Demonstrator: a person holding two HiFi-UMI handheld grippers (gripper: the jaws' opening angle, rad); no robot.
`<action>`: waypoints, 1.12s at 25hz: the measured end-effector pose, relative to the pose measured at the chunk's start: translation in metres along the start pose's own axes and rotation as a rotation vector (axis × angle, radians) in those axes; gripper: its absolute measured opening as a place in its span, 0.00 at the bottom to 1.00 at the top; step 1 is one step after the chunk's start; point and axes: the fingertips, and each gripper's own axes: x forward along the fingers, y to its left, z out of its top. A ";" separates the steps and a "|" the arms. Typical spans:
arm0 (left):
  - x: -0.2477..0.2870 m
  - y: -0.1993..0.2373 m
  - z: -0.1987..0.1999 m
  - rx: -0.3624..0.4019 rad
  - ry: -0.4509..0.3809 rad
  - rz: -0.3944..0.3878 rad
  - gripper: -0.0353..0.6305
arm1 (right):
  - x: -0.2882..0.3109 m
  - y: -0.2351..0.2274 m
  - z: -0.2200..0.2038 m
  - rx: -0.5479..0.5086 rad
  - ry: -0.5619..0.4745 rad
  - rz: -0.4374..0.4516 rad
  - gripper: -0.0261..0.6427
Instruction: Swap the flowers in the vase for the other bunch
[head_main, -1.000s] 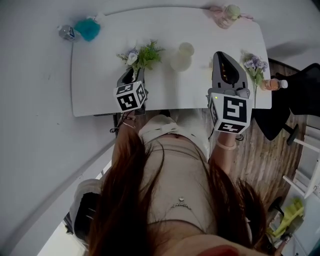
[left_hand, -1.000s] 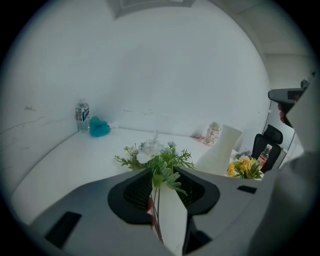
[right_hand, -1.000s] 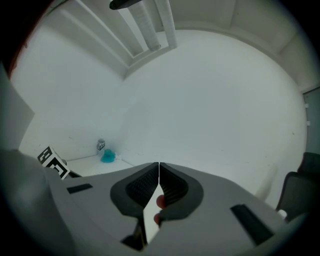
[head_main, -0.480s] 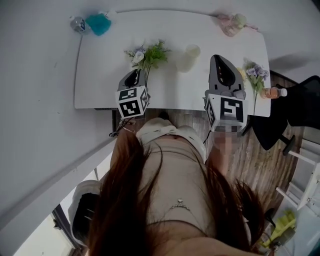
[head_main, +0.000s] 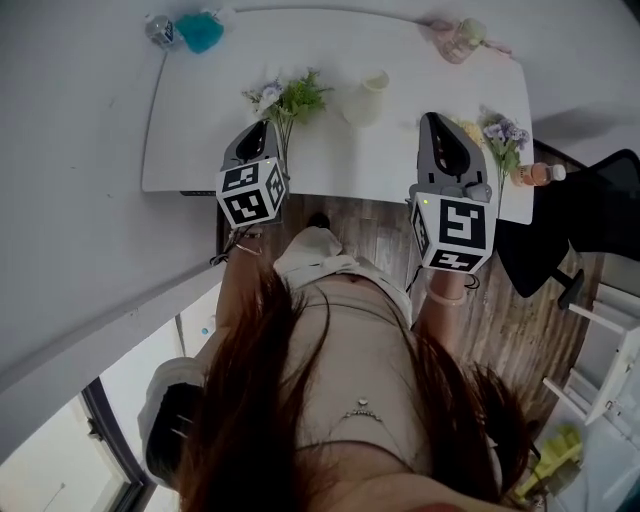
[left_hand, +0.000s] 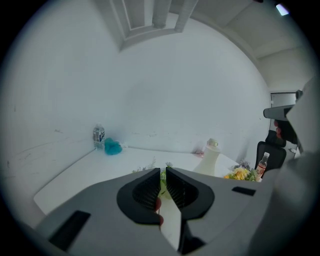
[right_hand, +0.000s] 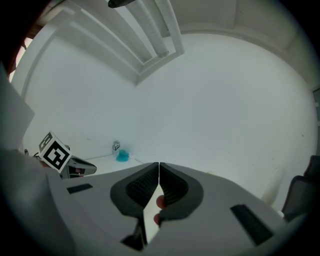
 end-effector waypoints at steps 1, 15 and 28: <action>-0.007 -0.002 0.003 -0.003 -0.015 0.003 0.11 | -0.006 0.000 -0.002 0.001 0.000 0.003 0.08; -0.089 -0.061 0.023 0.040 -0.150 -0.016 0.07 | -0.070 0.014 -0.019 0.023 -0.018 0.075 0.08; -0.173 -0.120 0.026 0.048 -0.232 -0.067 0.07 | -0.137 0.018 -0.026 0.068 -0.051 0.109 0.08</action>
